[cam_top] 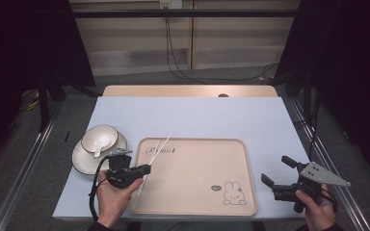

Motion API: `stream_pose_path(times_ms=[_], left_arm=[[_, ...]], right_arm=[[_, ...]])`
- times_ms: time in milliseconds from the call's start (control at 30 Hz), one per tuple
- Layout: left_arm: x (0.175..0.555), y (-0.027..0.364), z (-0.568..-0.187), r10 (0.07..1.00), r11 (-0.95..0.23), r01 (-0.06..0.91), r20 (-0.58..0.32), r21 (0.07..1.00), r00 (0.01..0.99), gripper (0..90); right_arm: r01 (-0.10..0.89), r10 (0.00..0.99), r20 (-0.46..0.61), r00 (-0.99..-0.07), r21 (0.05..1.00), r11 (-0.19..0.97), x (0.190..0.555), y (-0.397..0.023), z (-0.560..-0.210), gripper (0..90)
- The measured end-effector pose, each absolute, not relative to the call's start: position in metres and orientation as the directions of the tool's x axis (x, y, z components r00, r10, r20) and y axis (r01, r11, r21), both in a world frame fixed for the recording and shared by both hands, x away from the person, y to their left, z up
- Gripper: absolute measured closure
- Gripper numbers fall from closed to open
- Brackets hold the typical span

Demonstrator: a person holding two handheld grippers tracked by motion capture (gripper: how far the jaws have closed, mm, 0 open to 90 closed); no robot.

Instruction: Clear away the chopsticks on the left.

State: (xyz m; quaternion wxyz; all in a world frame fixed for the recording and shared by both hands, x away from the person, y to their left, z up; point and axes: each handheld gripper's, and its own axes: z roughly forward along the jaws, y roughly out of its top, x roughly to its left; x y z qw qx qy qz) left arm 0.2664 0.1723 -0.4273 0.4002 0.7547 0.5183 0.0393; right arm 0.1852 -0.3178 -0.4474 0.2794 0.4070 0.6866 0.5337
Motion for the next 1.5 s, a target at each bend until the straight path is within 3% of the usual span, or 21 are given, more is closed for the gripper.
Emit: stream_pose_path(times_ms=[433,1233,1500], left_arm=[[0.266,0.165,-0.447,0.87,-0.092,0.806,-0.347,0.584,0.351,84.6],[0.271,0.155,-0.462,0.886,-0.12,0.836,-0.323,0.536,0.334,83.6],[0.271,0.155,-0.461,0.856,-0.152,0.812,-0.335,0.564,0.393,71.2]], right_arm=[[0.264,0.858,0.052,-0.51,0.96,0.098,0.185,-0.317,-0.447,0.4],[0.253,0.858,0.037,-0.512,0.961,0.109,0.185,-0.318,-0.447,0.4],[0.254,0.857,0.038,-0.514,0.961,0.109,0.185,-0.318,-0.447,0.4]])
